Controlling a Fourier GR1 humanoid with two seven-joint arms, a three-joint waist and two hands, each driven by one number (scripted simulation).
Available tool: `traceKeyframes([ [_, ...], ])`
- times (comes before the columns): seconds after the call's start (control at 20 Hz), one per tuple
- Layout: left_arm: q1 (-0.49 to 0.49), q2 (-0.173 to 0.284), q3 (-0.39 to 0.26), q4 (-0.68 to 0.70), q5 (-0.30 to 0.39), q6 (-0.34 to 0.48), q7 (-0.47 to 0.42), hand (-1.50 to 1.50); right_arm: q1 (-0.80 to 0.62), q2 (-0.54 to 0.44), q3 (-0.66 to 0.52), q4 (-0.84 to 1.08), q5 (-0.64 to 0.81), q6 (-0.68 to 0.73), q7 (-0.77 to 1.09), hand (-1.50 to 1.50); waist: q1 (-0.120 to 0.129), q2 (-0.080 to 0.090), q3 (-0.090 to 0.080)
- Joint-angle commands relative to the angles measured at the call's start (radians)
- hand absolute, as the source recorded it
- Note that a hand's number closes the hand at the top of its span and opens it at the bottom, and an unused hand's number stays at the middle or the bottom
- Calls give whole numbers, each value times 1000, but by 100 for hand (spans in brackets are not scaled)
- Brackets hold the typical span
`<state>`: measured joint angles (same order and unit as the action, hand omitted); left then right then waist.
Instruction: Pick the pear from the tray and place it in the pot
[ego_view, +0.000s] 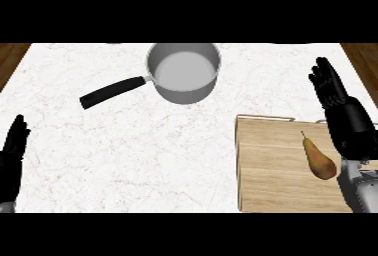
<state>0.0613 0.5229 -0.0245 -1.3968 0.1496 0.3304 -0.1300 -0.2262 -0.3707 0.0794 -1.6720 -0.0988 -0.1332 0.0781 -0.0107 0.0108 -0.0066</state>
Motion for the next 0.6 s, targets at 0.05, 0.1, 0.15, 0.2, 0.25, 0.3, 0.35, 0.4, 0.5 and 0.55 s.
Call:
traceKeyframes([
  [0.05, -82, -51, -58, -49, 28, -44, 64, 0, -36, 27, 80, 78, -191, 228, 92, -150, 22, -1, 9],
  [0.1, -79, -87, -83, -70, 54, -70, 50, 0, 0, 57, 123, 86, -259, 298, 107, -150, 29, 3, 10],
  [0.15, -99, -112, -113, -90, 60, -80, 64, 0, -6, 84, 149, 112, -324, 356, 125, -150, 43, 15, 14],
  [0.2, -125, -129, -119, -104, 82, -96, 65, 0, 1, 104, 202, 120, -371, 417, 171, -150, 55, 22, 13],
  [0.25, -146, -149, -129, -116, 100, -109, 67, 0, 12, 122, 233, 132, -426, 474, 191, -150, 60, 31, 15],
  [0.3, -110, -148, -146, -86, 91, -116, 74, 0, -155, -125, 267, -20, -62, 509, 36, -150, 74, -29, -13],
  [0.35, -136, -189, -170, -111, 123, -129, 109, 0, -95, -192, 277, 63, -38, 568, 44, 150, 32, -1, 5],
  [0.4, -171, -208, -180, -165, 145, -108, 202, 0, -22, -185, 120, 182, -186, 580, -45, -150, 7, 0, 13],
  [0.5, -178, -201, -180, -175, 155, -109, 247, 0, -7, -221, 47, 243, -238, 698, -242, -150, 12, 0, 15],
  [0.55, -179, -192, -175, -213, 156, -100, 264, 0, -11, -260, 17, 256, -265, 768, -290, -150, 17, -5, 14],
])
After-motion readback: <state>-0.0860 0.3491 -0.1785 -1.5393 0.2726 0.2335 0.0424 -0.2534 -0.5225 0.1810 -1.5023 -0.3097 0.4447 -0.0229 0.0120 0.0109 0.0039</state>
